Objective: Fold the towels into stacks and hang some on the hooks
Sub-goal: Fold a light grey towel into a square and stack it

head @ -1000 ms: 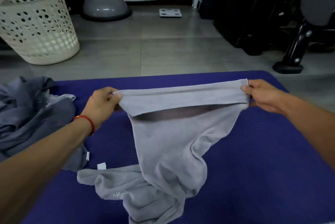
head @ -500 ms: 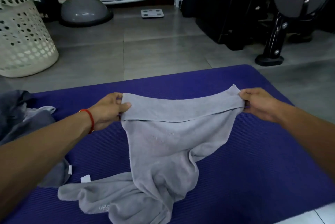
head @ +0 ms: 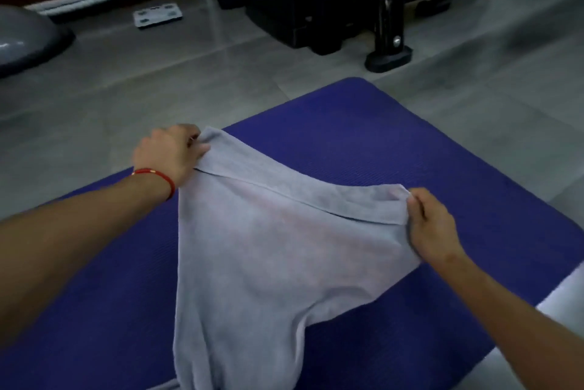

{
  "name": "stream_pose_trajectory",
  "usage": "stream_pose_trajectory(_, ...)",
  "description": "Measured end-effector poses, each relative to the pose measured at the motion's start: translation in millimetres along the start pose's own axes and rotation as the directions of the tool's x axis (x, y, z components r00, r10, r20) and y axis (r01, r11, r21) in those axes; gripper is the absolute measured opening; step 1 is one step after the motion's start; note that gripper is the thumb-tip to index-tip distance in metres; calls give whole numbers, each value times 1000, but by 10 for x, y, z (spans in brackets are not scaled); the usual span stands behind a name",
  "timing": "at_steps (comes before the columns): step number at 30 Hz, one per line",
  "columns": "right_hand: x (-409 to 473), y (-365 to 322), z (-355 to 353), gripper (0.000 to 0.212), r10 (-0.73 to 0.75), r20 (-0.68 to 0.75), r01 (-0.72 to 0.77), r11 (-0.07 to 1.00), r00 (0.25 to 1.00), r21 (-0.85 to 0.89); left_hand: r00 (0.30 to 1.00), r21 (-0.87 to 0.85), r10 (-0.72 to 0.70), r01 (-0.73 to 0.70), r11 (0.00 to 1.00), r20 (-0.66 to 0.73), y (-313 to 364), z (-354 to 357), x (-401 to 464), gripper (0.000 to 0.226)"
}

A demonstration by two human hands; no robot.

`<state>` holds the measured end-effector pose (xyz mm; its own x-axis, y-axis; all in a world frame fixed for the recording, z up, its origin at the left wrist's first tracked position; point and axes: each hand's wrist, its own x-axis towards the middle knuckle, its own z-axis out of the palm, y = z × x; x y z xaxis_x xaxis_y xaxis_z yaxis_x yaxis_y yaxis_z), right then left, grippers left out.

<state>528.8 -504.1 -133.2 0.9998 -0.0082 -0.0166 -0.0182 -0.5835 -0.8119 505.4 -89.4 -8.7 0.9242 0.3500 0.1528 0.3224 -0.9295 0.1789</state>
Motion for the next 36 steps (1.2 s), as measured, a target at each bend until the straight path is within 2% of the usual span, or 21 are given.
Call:
stream_pose_trajectory(2,-147,203,72,22,210,-112,-171,944,971,284,994,215,110,-107,971,0,421,172,357,24)
stream_pose_trajectory(3,-193,279,71,22,314,-140,-233,880,939,413,991,258,132,-133,957,20,657,254,513,25)
stream_pose_trajectory(6,-205,362,-65,21,522,-146,-291,661,840,691,990,138,119,-129,982,78,1339,497,919,23)
stream_pose_trajectory(8,-96,367,-259,20,581,-204,-270,624,788,733,990,-23,126,-125,992,65,1757,634,1161,28)
stream_pose_trajectory(10,95,396,-477,21,594,-314,-225,660,740,717,991,-215,130,-121,969,31,2182,687,1317,28)
stream_pose_trajectory(13,459,424,-867,21,605,-520,-152,727,603,669,964,-419,248,-187,888,96,2840,808,1474,40)
stream_pose_trajectory(15,618,470,-1020,26,600,-583,-225,777,548,588,916,-487,361,-237,841,177,3108,946,1455,59)
stream_pose_trajectory(16,647,509,-1013,34,615,-568,-299,778,547,553,892,-475,397,-258,841,218,3140,1058,1404,64)
stream_pose_trajectory(18,556,510,-822,51,625,-495,-492,780,604,386,840,-355,427,-308,883,336,2986,1324,1181,67)
stream_pose_trajectory(20,293,418,-423,65,472,-458,-497,864,753,73,753,-253,456,-380,890,474,2562,1579,753,71)
stream_pose_trajectory(21,133,398,-184,67,366,-396,-426,902,842,-72,704,-228,475,-421,878,528,2272,1674,475,71)
stream_pose_trajectory(23,-189,354,297,64,127,-133,-164,933,983,-322,654,-128,487,-517,846,579,1556,1738,-168,71)
stream_pose_trajectory(24,-340,326,523,62,0,21,9,908,1000,-418,657,-71,500,-564,823,564,1167,1712,-482,76)
stream_pose_trajectory(25,-488,272,729,60,-98,176,171,866,980,-470,677,-25,517,-594,804,524,801,1631,-784,81)
stream_pose_trajectory(26,-633,190,907,60,-186,319,326,818,929,-473,699,5,528,-605,797,483,442,1543,-1054,84)
stream_pose_trajectory(28,-870,-7,1190,59,-361,544,606,700,758,-379,734,67,496,-588,806,464,-190,1328,-1552,97)
stream_pose_trajectory(30,-1070,-210,1412,56,-458,696,773,594,553,-223,768,113,414,-527,843,489,-664,1119,-2024,109)
stream_pose_trajectory(32,-1230,-349,1607,55,-517,759,858,502,394,-103,822,129,295,-402,907,487,-1004,1008,-2468,111)
stream_pose_trajectory(34,-1381,-448,1799,60,-501,815,910,408,291,-74,873,130,191,-275,953,449,-1268,1016,-2832,98)
stream_pose_trajectory(36,-1503,-525,1958,63,-520,804,926,363,290,-99,933,46,147,-172,984,328,-1463,1073,-3075,72)
